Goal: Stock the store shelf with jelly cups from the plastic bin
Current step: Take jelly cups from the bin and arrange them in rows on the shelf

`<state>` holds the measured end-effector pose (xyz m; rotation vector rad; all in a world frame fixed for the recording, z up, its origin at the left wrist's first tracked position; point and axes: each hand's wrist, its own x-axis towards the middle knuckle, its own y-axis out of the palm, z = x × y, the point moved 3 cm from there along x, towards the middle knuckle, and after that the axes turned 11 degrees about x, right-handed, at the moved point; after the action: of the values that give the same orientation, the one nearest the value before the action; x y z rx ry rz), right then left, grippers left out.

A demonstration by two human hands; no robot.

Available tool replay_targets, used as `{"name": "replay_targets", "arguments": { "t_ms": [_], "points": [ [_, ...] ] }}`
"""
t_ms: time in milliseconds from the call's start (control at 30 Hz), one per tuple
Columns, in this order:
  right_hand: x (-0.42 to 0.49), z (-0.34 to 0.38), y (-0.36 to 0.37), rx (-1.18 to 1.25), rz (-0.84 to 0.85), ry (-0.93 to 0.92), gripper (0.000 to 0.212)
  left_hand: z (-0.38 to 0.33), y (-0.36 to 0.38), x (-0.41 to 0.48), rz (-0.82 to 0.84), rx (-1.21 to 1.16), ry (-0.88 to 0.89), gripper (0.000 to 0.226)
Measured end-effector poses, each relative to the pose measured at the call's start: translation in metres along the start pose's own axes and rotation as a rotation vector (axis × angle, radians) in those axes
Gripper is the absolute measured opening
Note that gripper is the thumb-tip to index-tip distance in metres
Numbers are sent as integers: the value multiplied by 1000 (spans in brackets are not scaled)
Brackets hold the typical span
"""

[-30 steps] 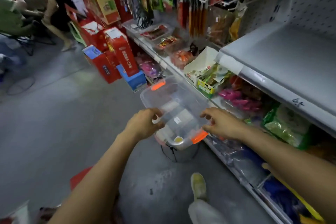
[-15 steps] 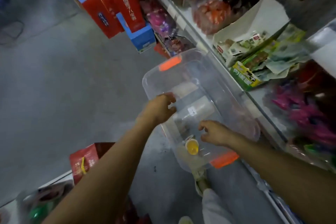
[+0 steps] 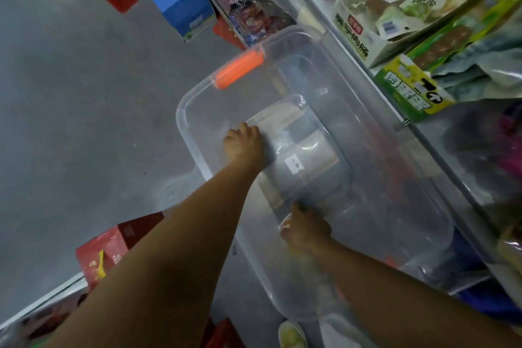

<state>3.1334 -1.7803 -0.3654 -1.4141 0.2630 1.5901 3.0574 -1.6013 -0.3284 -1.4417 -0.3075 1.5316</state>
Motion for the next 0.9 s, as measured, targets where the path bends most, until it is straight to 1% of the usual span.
{"name": "replay_targets", "arguments": {
  "t_ms": [67, 167, 267, 333, 433, 467, 500, 533, 600, 633, 667, 700, 767, 833, 867, 900],
  "points": [
    [1, 2, 5, -39, -3, -37, 55, -7, 4, 8, -31, 74, -25, 51],
    [2, 1, 8, -90, 28, -108, 51, -12, 9, 20, -44, 111, -50, 50],
    [5, -3, 3, -110, 90, -109, 50, -11, 13, 33, -66, 147, -44, 42],
    [8, -6, -2, -123, 94, -113, 44, -6, 14, 40, -69, 130, -56, 37],
    [9, -8, -8, -105, 81, -109, 39, -4, 9, 43, -57, 19, -74, 36],
    [10, -9, -10, -65, 97, -85, 38, -4, 9, 44, -38, -29, -89, 37],
    [11, -10, -12, -12, 119, -57, 36, -4, 10, 43, 5, -89, -109, 43],
    [11, -11, -14, 62, 147, -24, 33, -3, 11, 40, 61, -166, -129, 56],
    [12, -12, -21, 284, 171, -2, 21, -2, 15, 34, 170, -365, -171, 87],
    [10, -12, -28, 404, 157, -5, 15, -3, 14, 27, 204, -470, -184, 97],
    [6, -11, -37, 514, 127, 3, 9, -4, 12, 20, 218, -574, -192, 102],
    [0, -9, -48, 619, 91, 18, 6, -7, 12, 14, 227, -668, -199, 102],
    [-10, -8, -69, 799, 24, 30, 15, -11, 6, -4, 228, -839, -188, 98],
    [-25, -5, -88, 930, -36, -3, 22, -13, 1, -21, 219, -1003, -206, 93],
    [-34, -3, -96, 975, -65, -26, 23, -14, -4, -33, 206, -1074, -230, 80],
    [-45, -2, -102, 1009, -87, -45, 24, -14, -7, -45, 194, -1153, -249, 63]
  ]
}}
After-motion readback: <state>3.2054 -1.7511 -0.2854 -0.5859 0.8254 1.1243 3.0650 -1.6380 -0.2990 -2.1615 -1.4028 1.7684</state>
